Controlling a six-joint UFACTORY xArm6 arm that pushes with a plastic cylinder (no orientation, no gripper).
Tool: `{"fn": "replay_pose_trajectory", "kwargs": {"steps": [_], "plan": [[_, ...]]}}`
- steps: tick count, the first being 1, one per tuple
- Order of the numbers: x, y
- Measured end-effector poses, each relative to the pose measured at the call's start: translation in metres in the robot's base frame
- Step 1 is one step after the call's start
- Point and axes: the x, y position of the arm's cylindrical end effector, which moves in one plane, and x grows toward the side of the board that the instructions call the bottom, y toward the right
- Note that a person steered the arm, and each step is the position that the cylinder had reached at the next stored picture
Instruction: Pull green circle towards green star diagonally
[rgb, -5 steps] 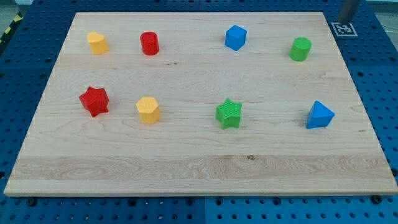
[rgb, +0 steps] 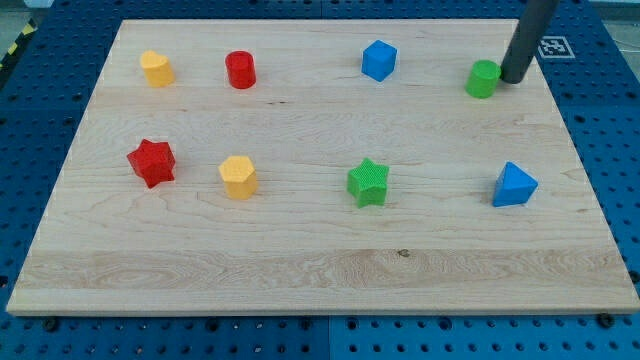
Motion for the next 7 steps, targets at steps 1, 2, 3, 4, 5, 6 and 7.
{"fn": "replay_pose_trajectory", "kwargs": {"steps": [1, 2, 3, 4, 5, 6, 7], "plan": [[0.005, -0.043], [-0.002, -0.046], [-0.016, -0.047], [-0.015, -0.057], [-0.01, -0.057], [0.014, -0.076], [0.043, -0.094]]}}
